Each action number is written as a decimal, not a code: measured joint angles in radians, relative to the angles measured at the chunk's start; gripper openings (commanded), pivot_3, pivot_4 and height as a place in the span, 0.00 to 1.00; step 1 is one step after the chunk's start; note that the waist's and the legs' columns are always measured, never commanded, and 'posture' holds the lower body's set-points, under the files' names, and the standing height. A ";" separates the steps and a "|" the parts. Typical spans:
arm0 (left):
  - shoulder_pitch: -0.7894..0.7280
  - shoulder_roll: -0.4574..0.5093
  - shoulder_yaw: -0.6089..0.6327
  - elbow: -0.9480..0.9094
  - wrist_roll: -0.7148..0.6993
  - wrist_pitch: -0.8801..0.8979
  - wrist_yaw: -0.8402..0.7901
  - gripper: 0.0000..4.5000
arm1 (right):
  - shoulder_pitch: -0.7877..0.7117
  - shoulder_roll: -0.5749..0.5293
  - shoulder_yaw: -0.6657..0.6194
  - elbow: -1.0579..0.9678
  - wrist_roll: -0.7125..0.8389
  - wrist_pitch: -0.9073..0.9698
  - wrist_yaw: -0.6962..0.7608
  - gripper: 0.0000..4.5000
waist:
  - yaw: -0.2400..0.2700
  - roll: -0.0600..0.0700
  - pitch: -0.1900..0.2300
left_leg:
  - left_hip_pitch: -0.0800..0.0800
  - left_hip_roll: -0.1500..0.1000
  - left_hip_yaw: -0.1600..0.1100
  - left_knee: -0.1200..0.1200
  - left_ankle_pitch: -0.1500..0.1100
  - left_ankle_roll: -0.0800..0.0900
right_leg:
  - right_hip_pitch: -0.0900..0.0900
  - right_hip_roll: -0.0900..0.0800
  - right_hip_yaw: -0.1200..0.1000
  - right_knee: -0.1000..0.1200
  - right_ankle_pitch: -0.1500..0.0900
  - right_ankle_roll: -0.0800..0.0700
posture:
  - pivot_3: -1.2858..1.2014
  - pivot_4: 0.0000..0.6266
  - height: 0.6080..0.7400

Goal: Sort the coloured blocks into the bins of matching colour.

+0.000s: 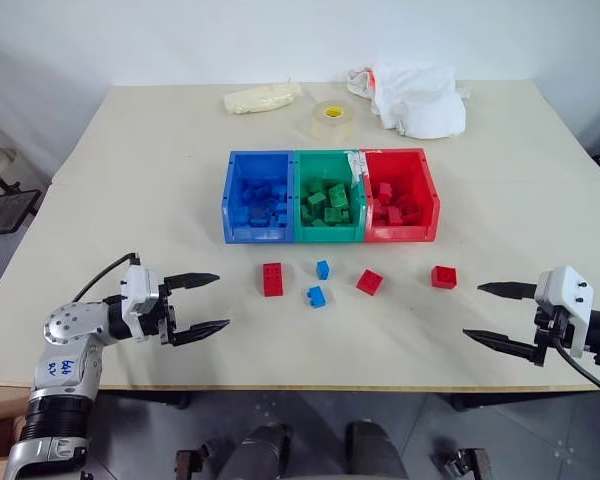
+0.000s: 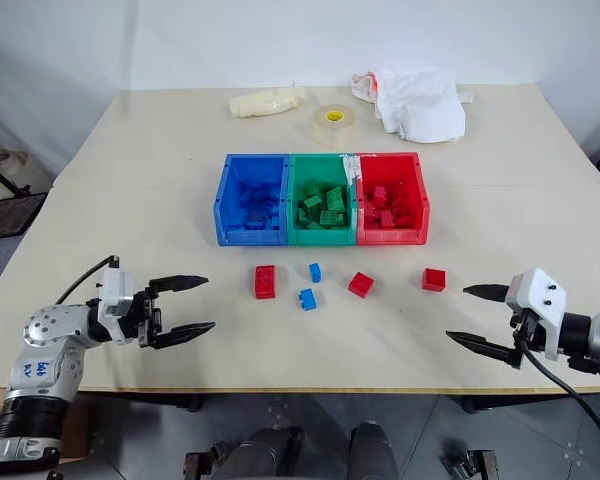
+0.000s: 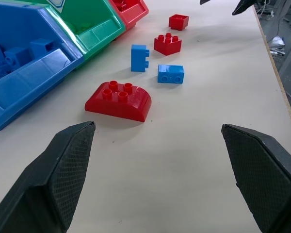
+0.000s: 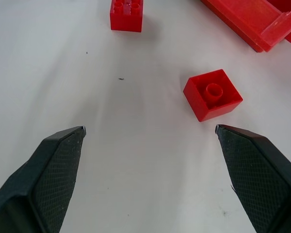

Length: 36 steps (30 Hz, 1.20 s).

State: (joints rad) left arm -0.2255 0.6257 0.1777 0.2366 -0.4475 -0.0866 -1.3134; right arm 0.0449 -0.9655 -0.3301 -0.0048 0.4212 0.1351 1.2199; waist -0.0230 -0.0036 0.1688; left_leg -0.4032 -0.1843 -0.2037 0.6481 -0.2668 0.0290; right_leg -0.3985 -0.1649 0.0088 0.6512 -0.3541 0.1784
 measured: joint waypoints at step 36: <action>0.000 -0.030 -0.071 -0.024 0.009 0.028 0.002 0.99 | -0.289 -0.017 0.179 0.171 -0.133 0.096 -0.040 1.00 | 0.022 0.000 0.000 | 0.000 0.003 0.004 0.000 -0.001 0.000 | 0.001 0.001 0.000 -0.005 0.001 -0.001 | 0.52 0.24 1.00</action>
State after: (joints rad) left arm -0.2258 0.5956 0.1069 0.2131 -0.4388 -0.0581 -1.3115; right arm -0.2445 -0.9827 -0.1506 0.1662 0.2880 0.2307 1.1803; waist -0.0012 -0.0034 0.1691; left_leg -0.4030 -0.1814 -0.2000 0.6485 -0.2680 0.0295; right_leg -0.3973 -0.1639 0.0084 0.6462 -0.3532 0.1769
